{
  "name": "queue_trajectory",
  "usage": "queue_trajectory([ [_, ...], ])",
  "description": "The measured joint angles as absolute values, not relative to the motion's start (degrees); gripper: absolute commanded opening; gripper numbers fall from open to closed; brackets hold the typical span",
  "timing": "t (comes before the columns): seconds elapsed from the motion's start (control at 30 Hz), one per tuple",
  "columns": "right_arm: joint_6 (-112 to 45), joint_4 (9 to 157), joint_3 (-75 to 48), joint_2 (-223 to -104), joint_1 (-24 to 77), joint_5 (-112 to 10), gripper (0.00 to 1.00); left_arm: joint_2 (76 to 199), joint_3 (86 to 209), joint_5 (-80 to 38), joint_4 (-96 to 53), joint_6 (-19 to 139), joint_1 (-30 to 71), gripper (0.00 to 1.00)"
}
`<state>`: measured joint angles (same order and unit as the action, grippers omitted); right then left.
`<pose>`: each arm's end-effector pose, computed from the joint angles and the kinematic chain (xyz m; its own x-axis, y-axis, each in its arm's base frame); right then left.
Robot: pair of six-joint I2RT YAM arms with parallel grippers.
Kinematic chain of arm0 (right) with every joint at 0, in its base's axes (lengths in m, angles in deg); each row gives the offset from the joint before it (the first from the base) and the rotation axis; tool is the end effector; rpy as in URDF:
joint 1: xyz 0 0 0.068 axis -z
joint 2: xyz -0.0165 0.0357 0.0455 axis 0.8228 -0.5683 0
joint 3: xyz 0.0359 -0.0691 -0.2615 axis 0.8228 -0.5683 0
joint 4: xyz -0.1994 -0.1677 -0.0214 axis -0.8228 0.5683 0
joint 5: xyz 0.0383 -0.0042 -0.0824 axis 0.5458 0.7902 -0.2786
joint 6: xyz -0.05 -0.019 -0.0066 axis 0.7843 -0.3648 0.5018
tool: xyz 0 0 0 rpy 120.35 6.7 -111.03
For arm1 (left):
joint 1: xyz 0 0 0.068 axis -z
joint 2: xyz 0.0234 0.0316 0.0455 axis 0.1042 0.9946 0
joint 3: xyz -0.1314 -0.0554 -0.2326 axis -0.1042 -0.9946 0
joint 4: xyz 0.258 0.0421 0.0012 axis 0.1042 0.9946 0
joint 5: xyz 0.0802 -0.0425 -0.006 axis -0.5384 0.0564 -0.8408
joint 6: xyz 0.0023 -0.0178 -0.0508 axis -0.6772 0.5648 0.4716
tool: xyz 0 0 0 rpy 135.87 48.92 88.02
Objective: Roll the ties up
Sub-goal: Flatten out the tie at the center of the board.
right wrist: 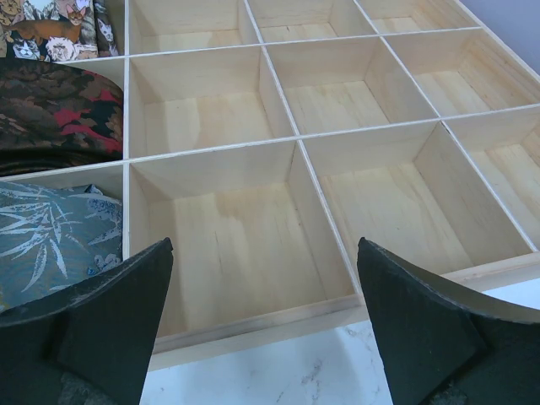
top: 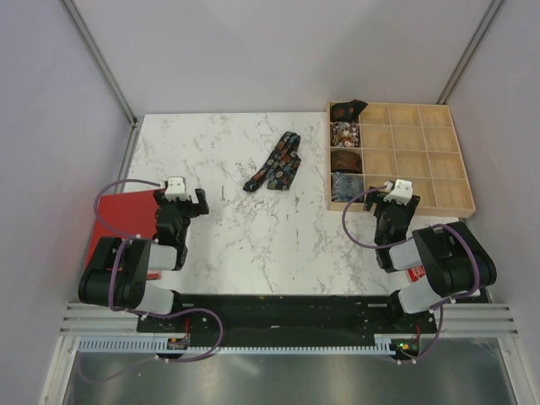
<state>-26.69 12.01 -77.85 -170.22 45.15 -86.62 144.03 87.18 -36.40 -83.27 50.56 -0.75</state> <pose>0.2294 0.0242 0.1408 -0.1066 -0.0169 -0.9942 0.3049 0.9511 -0.0488 0.2315 -0.0169 0.1526 -0.1094 -0.0205 -0.9938 -0.0332 0.9993 -0.0170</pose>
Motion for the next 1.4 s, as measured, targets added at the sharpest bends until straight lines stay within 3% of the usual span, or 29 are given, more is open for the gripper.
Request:
queue_trajectory([
  [0.43, -26.7, 14.9, -77.5, -168.0, 45.2, -86.7, 0.98, 141.8, 87.2, -32.7, -80.5, 48.7, -0.7, 1.0],
  [0.53, -27.0, 25.7, -73.4, -162.7, 45.2, -86.8, 0.98, 133.7, 90.6, -35.3, -67.9, 49.6, 1.0, 1.0],
  [0.7, -30.0, 47.3, -56.4, -154.0, 45.1, -83.7, 0.98, 125.6, 109.8, -33.1, -45.8, 58.7, 2.4, 1.0],
  [0.9, -45.9, 62.9, -44.2, -146.6, 45.2, -77.7, 0.98, 127.0, 120.1, -22.1, -33.3, 79.5, 1.6, 0.74],
  [1.13, -57.0, 82.4, -38.1, -147.2, 45.4, -69.2, 0.98, 134.8, 121.6, -16.9, -15.8, 89.3, 3.8, 0.72],
  [1.27, -61.9, 87.6, -39.8, -145.5, 45.4, -66.0, 0.98, 134.5, 118.0, -14.2, -15.2, 97.4, 3.8, 0.63],
  [1.4, -66.5, 89.8, -42.1, -144.4, 44.9, -61.7, 0.98, 134.5, 114.0, -13.9, -17.2, 106.2, 4.1, 0.61],
])
